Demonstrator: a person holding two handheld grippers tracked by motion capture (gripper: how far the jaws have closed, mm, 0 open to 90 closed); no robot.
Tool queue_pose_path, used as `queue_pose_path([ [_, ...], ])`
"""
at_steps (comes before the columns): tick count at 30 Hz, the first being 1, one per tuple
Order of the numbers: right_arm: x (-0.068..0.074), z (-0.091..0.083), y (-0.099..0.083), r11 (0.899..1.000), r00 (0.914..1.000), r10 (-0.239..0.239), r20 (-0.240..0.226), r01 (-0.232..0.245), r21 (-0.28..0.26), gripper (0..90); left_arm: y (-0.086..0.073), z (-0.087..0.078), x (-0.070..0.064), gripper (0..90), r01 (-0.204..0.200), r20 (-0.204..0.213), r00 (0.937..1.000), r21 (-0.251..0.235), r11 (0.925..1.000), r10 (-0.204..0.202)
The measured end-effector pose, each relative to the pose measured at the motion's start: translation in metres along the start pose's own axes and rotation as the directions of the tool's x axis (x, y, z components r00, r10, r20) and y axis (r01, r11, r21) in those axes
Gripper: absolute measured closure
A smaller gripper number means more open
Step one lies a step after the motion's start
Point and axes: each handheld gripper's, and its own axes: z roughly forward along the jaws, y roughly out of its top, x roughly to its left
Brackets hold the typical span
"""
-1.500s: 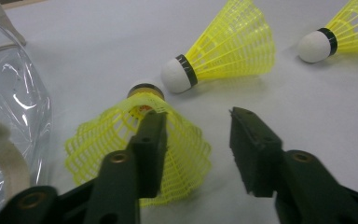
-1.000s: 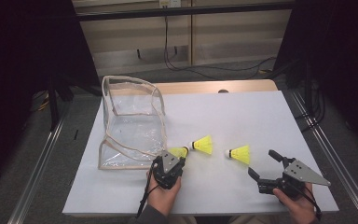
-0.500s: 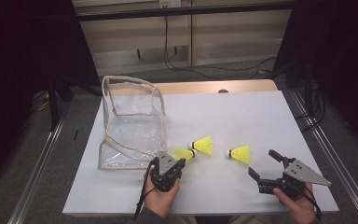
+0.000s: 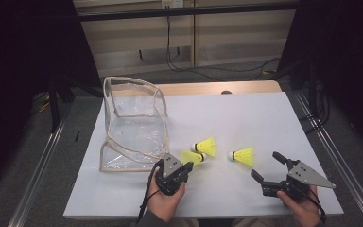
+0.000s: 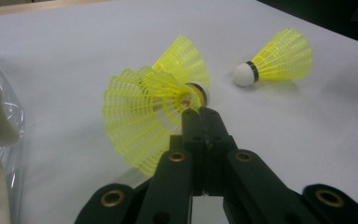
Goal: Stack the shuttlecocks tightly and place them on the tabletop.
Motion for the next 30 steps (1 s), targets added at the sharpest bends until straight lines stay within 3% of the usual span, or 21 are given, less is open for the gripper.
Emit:
queue_pose_path([
  [12,0.0,-0.001,0.0,1.0,1.0,0.001,0.005,-0.001,0.0,3.2,0.026,0.002,-0.006,90.0,0.02,0.075,0.997,-0.012,0.9997,-0.019],
  [17,0.0,-0.001,0.0,1.0,1.0,0.002,0.005,-0.002,-0.002,3.2,0.042,0.003,-0.008,90.0,0.002,0.077,0.997,-0.018,0.9998,-0.001],
  [30,-0.001,-0.002,0.0,1.0,1.0,0.003,0.003,-0.003,-0.005,3.2,0.069,0.016,-0.005,90.0,0.017,0.079,0.9968,-0.024,0.9996,-0.016],
])
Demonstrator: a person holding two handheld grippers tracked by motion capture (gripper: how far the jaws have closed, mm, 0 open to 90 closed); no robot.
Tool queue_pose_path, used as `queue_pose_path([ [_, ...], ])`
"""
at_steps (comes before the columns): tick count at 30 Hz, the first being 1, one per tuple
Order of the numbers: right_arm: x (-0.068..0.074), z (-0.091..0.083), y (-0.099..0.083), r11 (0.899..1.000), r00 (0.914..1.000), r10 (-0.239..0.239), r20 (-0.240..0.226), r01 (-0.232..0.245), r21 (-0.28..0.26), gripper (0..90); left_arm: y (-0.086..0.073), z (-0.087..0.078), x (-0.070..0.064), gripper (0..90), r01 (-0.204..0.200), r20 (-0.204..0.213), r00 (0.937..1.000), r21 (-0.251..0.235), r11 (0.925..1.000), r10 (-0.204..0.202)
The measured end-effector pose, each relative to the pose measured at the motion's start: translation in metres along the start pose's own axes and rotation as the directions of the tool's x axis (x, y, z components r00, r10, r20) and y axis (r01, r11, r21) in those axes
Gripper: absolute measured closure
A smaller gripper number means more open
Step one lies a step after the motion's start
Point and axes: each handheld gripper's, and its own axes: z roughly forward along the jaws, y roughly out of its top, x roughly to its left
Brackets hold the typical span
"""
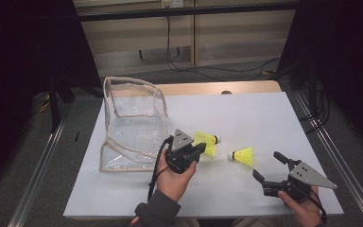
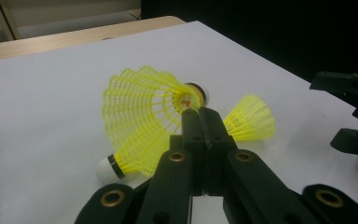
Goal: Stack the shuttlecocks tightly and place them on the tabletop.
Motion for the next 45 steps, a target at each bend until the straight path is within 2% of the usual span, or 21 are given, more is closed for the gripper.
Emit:
queue_pose_path([
  [6,-0.001,0.0,0.0,1.0,1.0,-0.003,0.003,0.003,-0.002,3.2,0.009,0.01,0.001,90.0,0.012,0.002,0.9999,0.001,0.9999,-0.012],
  [14,0.0,0.0,0.0,1.0,1.0,-0.004,-0.001,0.004,-0.002,3.2,0.015,0.021,0.005,90.0,0.021,-0.011,0.9997,0.019,0.9996,-0.021],
  [24,0.0,0.0,0.0,1.0,1.0,-0.003,-0.004,0.003,-0.002,3.2,0.024,0.034,0.012,90.0,0.051,-0.027,0.9983,0.025,0.9984,-0.05],
  [36,-0.001,-0.001,0.001,1.0,1.0,0.002,-0.005,-0.002,-0.004,3.2,0.031,0.046,0.02,90.0,0.064,-0.077,0.9951,0.03,0.9975,-0.061],
  [40,0.0,-0.001,0.0,1.0,1.0,0.001,-0.007,-0.001,-0.005,3.2,0.032,0.053,0.024,90.0,0.064,-0.093,0.9939,0.046,0.9969,-0.059],
  [45,-0.001,-0.001,0.0,1.0,1.0,-0.005,-0.005,0.005,-0.004,3.2,0.033,0.06,0.027,90.0,0.071,-0.124,0.9902,0.052,0.9961,-0.064],
])
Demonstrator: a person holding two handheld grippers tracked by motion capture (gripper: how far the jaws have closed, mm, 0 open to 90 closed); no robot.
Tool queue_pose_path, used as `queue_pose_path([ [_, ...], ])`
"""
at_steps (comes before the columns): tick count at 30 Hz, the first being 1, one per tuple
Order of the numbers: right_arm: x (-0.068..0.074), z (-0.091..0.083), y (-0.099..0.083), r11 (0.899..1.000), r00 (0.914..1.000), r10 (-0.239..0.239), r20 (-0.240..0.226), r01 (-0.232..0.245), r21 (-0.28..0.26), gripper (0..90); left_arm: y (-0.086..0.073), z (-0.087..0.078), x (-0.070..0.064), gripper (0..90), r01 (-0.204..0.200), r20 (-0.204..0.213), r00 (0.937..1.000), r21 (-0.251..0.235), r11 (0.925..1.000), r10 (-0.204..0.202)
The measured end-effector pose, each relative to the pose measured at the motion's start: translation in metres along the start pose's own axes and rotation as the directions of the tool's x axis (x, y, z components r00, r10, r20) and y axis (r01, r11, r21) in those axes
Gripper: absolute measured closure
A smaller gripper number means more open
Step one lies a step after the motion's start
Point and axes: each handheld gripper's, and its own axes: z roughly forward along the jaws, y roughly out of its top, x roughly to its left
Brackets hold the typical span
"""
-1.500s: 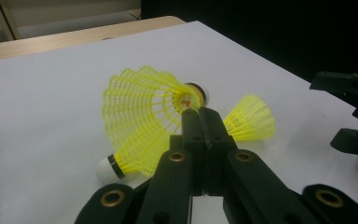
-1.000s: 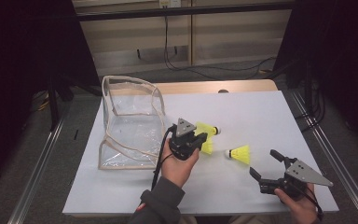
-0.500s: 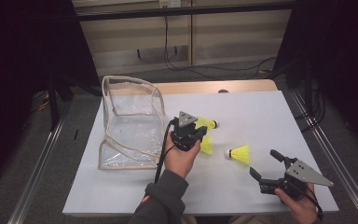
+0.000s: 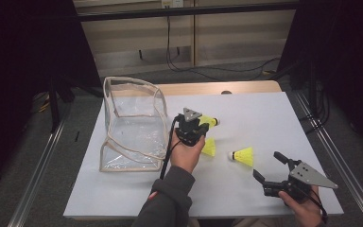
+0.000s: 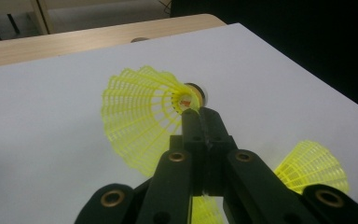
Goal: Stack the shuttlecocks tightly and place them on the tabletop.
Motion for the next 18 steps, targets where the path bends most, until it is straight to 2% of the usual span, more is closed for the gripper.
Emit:
queue_pose_path([
  [5,0.0,0.0,0.0,1.0,1.0,0.007,0.0,-0.007,-0.003,3.2,-0.001,0.005,0.004,90.0,0.021,-0.019,0.9996,0.004,0.9998,-0.021],
  [8,0.001,0.0,0.0,1.0,1.0,0.009,-0.001,-0.009,-0.002,3.2,-0.001,0.007,0.007,90.0,0.021,-0.029,0.9994,0.013,0.9997,-0.02],
  [18,0.001,0.0,0.0,1.0,1.0,0.006,-0.002,-0.006,0.001,3.2,-0.004,0.018,0.008,90.0,0.045,-0.046,0.998,0.03,0.9985,-0.044],
])
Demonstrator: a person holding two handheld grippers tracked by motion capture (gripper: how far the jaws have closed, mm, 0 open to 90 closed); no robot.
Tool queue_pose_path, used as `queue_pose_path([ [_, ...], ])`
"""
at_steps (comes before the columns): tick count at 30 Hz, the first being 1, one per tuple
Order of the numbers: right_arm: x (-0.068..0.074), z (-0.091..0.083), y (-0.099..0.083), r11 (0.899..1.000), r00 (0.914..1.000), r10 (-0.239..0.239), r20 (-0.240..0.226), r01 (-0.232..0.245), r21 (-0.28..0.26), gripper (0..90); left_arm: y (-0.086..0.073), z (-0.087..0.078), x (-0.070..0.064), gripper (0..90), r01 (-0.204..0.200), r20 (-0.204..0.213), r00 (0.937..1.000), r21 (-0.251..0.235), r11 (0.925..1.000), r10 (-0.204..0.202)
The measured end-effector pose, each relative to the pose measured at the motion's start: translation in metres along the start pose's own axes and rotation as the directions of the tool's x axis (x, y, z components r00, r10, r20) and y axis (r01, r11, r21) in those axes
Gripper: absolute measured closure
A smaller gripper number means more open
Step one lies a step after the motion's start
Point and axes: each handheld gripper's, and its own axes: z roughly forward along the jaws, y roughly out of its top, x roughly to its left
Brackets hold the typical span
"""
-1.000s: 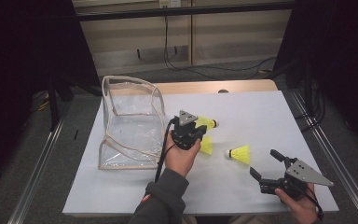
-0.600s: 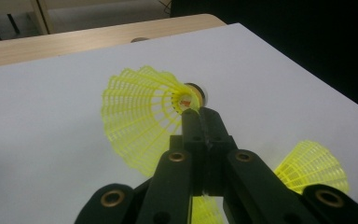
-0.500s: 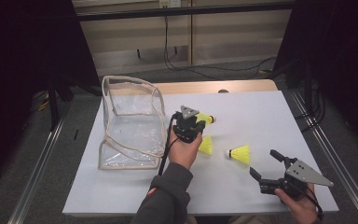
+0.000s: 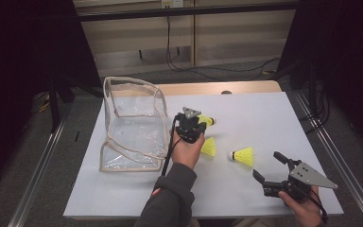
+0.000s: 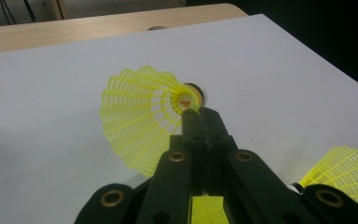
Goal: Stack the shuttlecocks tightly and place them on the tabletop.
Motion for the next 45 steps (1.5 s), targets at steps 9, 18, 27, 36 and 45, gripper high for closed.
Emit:
queue_pose_path([
  [9,-0.001,0.0,0.0,1.0,1.0,0.002,-0.001,-0.002,-0.004,3.2,-0.001,0.005,0.004,90.0,0.006,-0.024,0.9997,0.019,0.9998,-0.006],
  [18,0.0,0.0,0.0,1.0,1.0,0.001,-0.002,-0.001,-0.001,3.2,-0.003,0.01,0.007,90.0,0.012,-0.04,0.9991,0.04,0.9991,-0.01],
  [27,-0.001,0.0,0.0,1.0,1.0,0.001,-0.004,-0.001,-0.001,3.2,-0.005,0.019,0.008,89.9,0.021,-0.045,0.9988,0.057,0.9982,-0.019],
  [36,0.0,0.0,-0.001,1.0,1.0,0.001,-0.008,-0.001,0.0,3.2,-0.007,0.033,0.012,87.7,0.036,-0.053,0.9981,0.058,0.9976,-0.033],
  [45,0.0,0.0,-0.001,1.0,0.9999,0.001,-0.01,-0.001,-0.003,3.2,-0.008,0.042,0.014,82.7,0.017,-0.078,0.9968,0.03,0.9994,-0.015],
])
